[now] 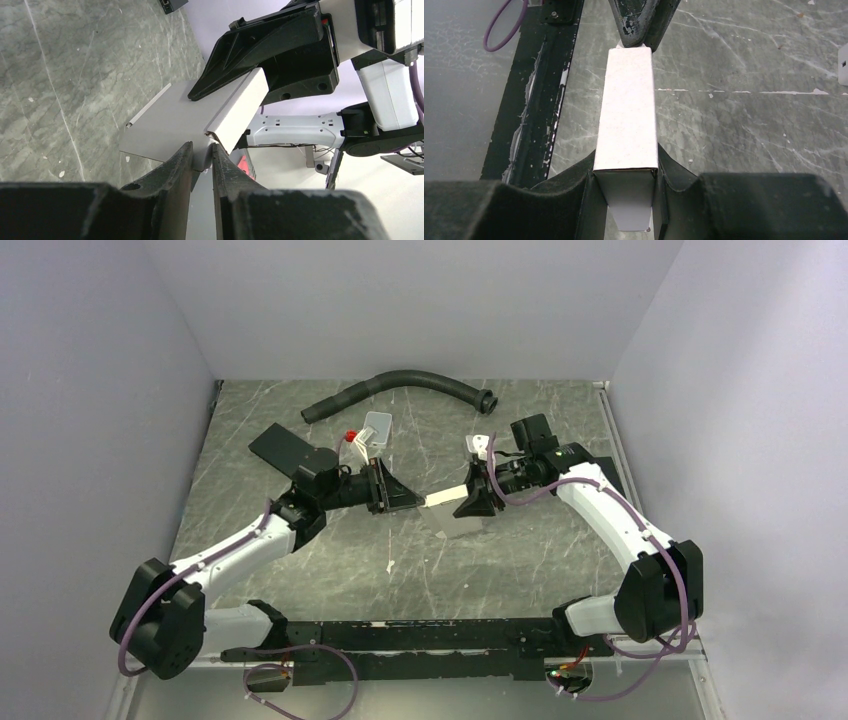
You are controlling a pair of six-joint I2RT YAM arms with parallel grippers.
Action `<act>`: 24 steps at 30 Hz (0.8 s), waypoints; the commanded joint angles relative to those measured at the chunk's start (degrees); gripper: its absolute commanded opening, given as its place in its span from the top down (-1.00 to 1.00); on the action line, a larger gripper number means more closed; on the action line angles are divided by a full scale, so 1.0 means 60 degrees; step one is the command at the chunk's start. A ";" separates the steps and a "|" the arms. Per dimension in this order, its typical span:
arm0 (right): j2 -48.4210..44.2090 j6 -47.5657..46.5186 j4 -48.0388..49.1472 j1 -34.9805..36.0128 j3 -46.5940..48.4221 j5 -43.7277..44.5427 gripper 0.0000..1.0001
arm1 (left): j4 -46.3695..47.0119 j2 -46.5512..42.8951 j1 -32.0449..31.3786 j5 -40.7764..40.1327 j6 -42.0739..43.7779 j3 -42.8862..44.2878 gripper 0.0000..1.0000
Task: Fold the paper box
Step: Close the paper box at the center of the board.
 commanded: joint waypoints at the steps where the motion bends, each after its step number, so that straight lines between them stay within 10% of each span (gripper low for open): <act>1: -0.0378 0.0183 0.0899 0.0185 0.0110 -0.0022 1.00 | 0.0168 0.0155 -0.0031 0.0246 -0.0223 0.0283 0.51; 13: -0.0367 0.1256 0.1817 0.0252 -0.0071 0.0576 1.00 | 0.1274 -0.0318 0.0316 0.0157 -0.0907 -0.0481 0.37; 24: -0.0384 0.1749 0.2034 0.0077 -0.0121 -0.0249 1.00 | 0.1574 -0.1764 0.0892 -0.0427 0.0300 -0.1737 -0.23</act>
